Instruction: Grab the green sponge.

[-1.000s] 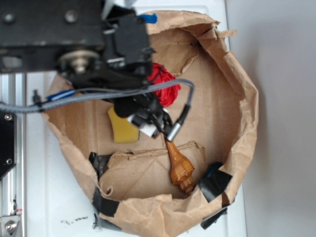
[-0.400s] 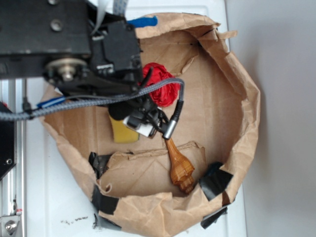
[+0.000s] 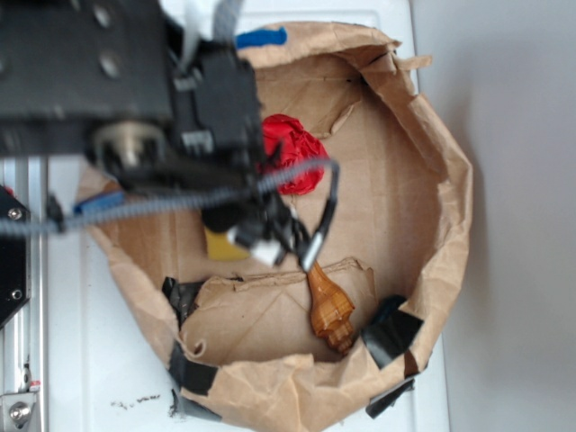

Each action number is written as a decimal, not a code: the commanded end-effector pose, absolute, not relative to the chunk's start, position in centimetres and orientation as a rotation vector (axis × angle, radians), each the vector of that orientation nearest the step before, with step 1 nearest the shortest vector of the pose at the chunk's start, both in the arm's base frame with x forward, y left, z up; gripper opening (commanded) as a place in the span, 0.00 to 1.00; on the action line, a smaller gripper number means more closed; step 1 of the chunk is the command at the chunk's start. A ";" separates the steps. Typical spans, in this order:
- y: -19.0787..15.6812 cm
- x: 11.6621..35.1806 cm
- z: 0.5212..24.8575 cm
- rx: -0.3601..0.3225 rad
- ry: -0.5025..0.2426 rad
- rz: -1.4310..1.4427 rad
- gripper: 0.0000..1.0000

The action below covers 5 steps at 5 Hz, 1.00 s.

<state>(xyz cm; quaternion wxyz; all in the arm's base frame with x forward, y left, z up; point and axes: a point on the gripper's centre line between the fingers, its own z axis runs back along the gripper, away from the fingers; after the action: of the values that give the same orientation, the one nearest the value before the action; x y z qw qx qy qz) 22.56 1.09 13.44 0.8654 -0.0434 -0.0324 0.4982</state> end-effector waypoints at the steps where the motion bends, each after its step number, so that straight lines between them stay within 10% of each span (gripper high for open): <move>1: 0.6 24.6 14.1 -0.081 -0.084 1.090 1.00; 5: 2.3 22.9 7.1 0.015 -0.133 1.102 1.00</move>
<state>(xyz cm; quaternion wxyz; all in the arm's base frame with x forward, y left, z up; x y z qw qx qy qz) 22.63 1.73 6.14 0.8531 0.0178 -0.0433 0.5197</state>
